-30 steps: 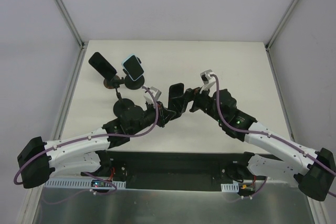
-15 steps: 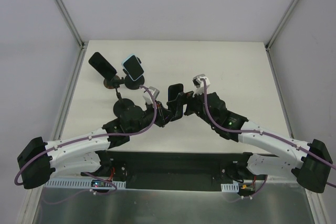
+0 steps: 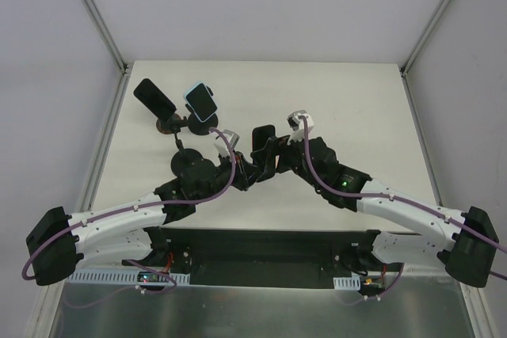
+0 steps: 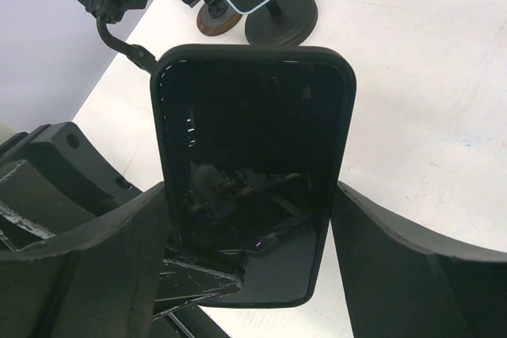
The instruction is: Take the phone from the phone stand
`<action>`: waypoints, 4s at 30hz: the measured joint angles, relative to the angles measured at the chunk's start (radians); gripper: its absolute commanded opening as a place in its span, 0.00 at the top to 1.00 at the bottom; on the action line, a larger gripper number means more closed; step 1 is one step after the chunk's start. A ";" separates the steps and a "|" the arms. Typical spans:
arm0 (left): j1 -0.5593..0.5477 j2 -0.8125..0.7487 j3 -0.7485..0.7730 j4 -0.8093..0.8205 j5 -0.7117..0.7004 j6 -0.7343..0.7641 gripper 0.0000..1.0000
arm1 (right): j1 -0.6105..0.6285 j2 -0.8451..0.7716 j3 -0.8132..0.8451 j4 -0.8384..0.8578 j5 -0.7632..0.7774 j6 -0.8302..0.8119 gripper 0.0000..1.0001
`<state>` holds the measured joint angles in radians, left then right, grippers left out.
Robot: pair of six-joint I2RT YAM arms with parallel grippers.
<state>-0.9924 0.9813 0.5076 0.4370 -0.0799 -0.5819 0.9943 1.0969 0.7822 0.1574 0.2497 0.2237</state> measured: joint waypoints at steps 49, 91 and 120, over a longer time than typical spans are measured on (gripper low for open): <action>0.150 -0.735 0.030 -0.429 -0.663 0.979 0.01 | -0.967 0.984 0.870 -0.783 -0.162 -0.672 0.59; 0.379 -0.746 -0.005 -0.449 -0.608 0.764 0.01 | -0.440 0.492 0.691 -0.548 -0.478 -0.548 0.03; 0.379 -0.882 -0.018 -0.451 -0.711 0.750 0.01 | 0.074 1.170 1.059 0.020 -0.313 -0.415 0.57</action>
<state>-0.6132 0.0998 0.4900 -0.0139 -0.7906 0.1684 1.0679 2.2673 1.8412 0.1772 -0.0635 -0.1913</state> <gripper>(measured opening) 0.992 0.640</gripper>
